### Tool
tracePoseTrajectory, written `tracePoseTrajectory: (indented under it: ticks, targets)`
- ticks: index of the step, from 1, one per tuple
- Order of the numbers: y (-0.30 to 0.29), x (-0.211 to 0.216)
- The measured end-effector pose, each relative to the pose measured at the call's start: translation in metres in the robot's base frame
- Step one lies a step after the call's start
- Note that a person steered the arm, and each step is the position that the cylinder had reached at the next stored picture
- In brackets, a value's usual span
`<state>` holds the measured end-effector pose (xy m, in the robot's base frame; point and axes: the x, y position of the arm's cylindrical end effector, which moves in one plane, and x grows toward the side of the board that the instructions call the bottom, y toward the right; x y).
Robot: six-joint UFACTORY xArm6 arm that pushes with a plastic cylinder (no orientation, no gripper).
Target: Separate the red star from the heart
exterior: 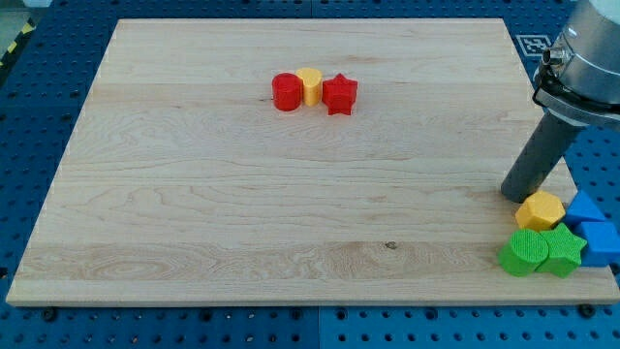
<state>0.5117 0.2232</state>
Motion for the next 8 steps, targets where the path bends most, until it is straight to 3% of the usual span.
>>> tracePoseTrajectory:
  ticks: [1, 3, 5, 6, 8]
  targets:
    - [-0.005, -0.001]
    - [-0.053, -0.119]
    - [-0.192, -0.212]
    - [-0.228, -0.200]
    - [-0.153, -0.099]
